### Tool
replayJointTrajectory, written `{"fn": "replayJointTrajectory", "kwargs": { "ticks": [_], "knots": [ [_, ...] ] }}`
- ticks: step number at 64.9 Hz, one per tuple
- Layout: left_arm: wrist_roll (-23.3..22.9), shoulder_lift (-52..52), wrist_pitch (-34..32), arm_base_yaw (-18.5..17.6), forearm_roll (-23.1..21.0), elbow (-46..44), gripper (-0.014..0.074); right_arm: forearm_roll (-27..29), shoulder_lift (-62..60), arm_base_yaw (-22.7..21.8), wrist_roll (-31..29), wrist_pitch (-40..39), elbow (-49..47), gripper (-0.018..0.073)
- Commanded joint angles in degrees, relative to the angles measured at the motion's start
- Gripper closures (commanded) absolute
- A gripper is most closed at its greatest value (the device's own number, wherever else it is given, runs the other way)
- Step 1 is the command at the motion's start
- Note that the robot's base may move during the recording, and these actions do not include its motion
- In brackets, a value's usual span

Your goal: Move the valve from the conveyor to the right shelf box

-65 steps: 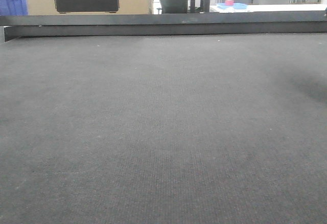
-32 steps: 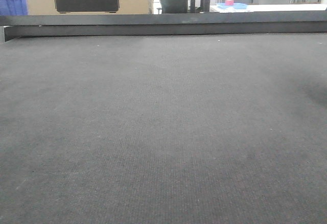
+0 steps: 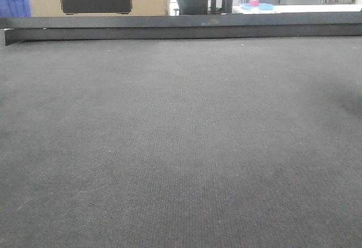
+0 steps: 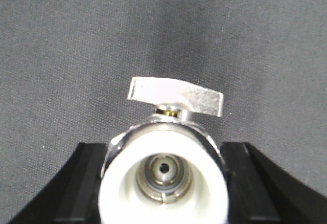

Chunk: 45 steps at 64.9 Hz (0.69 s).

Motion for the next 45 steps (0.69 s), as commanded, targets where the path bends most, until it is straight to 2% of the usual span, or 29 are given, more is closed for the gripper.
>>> {"fn": "replayJointTrajectory", "kwargs": {
  "ticks": [1,8,27,39,45],
  "knots": [
    [0.1,-0.6,0.5,-0.2,-0.3,-0.5,0.0419,-0.3,-1.2,0.0,-0.3,-2.4,-0.3,0.0713],
    [0.1,-1.3,1.4,-0.2,-0.3,-0.5,0.0711,-0.3,-1.2,0.0,-0.3,-2.9,-0.3,0.0713],
    [-0.1,-10.0,2.3,-0.8,-5.8,-0.5,0.0708,-0.3,-1.2,0.0,-0.3,-4.4,-0.3,0.0713],
    [-0.6,-18.5,0.8,-3.4,-5.2,-0.5,0.0708,-0.3,-1.5,0.0,-0.3,-5.9,-0.4,0.0713],
    [-2.8,-22.2,-0.2,-6.5,-1.7,-0.5,0.0708,-0.3,-1.5,0.0,-0.3,-5.9,-0.4,0.0713]
  ]
}}
